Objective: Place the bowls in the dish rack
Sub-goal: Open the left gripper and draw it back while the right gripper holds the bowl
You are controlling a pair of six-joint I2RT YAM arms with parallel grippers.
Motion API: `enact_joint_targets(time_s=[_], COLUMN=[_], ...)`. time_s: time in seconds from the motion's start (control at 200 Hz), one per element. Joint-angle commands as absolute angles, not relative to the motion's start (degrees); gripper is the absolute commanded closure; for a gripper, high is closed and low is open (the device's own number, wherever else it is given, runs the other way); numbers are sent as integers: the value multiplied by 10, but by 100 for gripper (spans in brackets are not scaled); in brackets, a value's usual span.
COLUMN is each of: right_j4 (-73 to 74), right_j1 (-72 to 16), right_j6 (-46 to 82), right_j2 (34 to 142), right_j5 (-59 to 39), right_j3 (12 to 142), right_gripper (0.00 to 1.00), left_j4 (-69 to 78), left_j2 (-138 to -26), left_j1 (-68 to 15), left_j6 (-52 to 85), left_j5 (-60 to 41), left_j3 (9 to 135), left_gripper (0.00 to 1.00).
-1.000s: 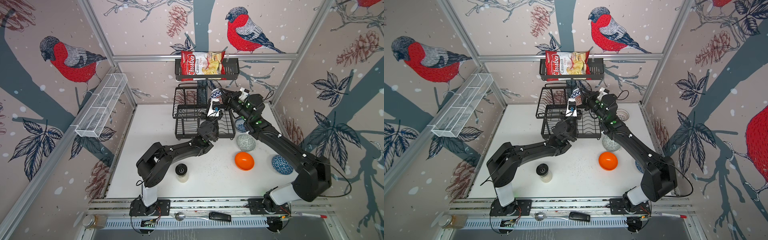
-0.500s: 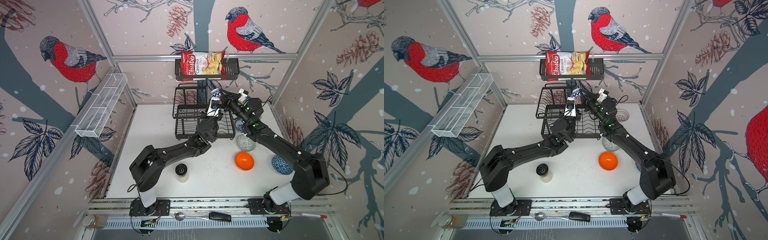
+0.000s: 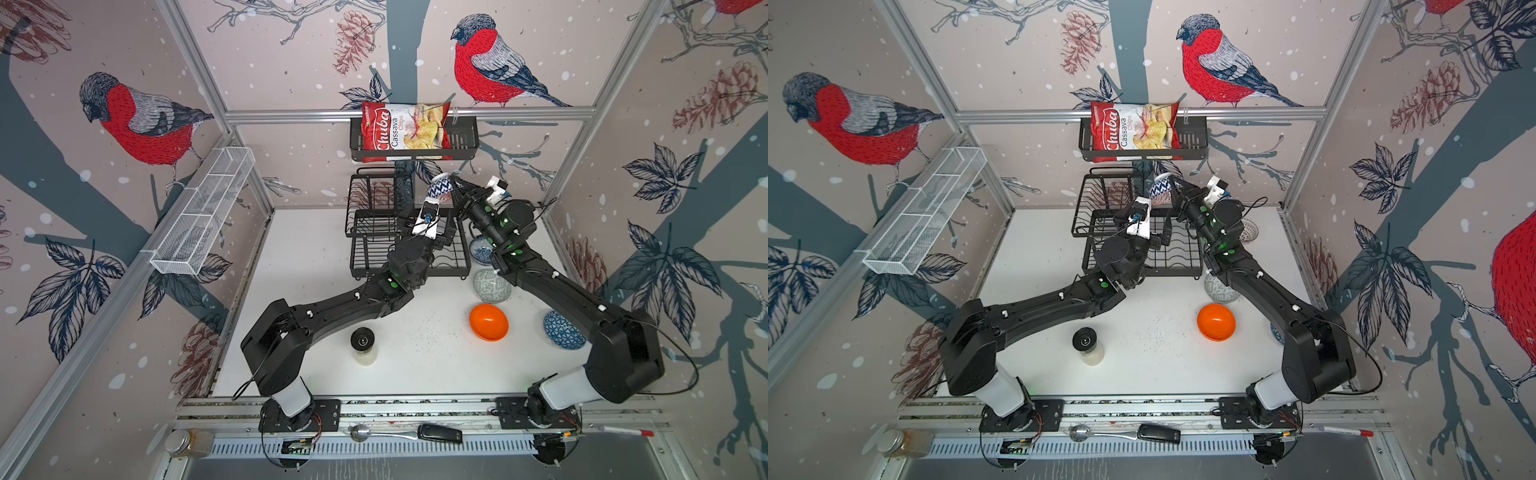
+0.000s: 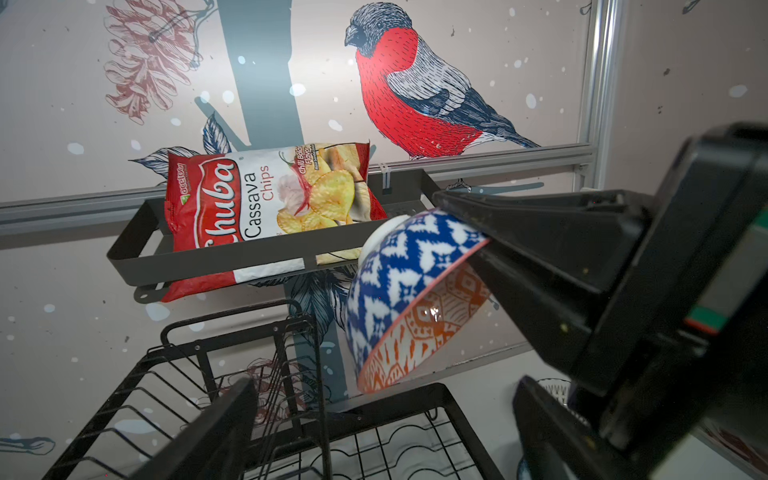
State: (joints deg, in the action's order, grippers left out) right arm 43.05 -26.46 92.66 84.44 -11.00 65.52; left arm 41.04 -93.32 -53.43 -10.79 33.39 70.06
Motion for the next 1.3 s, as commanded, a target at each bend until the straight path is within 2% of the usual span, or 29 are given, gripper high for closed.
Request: enact_joint_targets(time_s=[0.0, 0.195, 0.405, 0.66, 1.001, 1.296], right_j4=[483, 470, 512, 544, 540, 609], right_j1=[-252, -232, -233, -248, -260, -255], right_j6=[906, 889, 864, 787, 751, 783], right_j2=[823, 806, 808, 778, 769, 863], right_j5=[-105, -105, -105, -92, -66, -71], right_j3=[648, 628, 584, 506, 443, 446], right_gripper=[100, 100, 100, 100, 100, 100], left_j4=[333, 210, 9, -113, -128, -108], left_j2=[-904, -848, -820, -794, -797, -824], left_j1=[-534, -529, -486, -434, -359, -314], left_j6=[-69, -30, 44, 75, 98, 83], left_j5=[280, 219, 150, 100, 13, -6], left_j3=[700, 704, 788, 825, 827, 845], left_gripper=[2, 2, 2, 2, 2, 2])
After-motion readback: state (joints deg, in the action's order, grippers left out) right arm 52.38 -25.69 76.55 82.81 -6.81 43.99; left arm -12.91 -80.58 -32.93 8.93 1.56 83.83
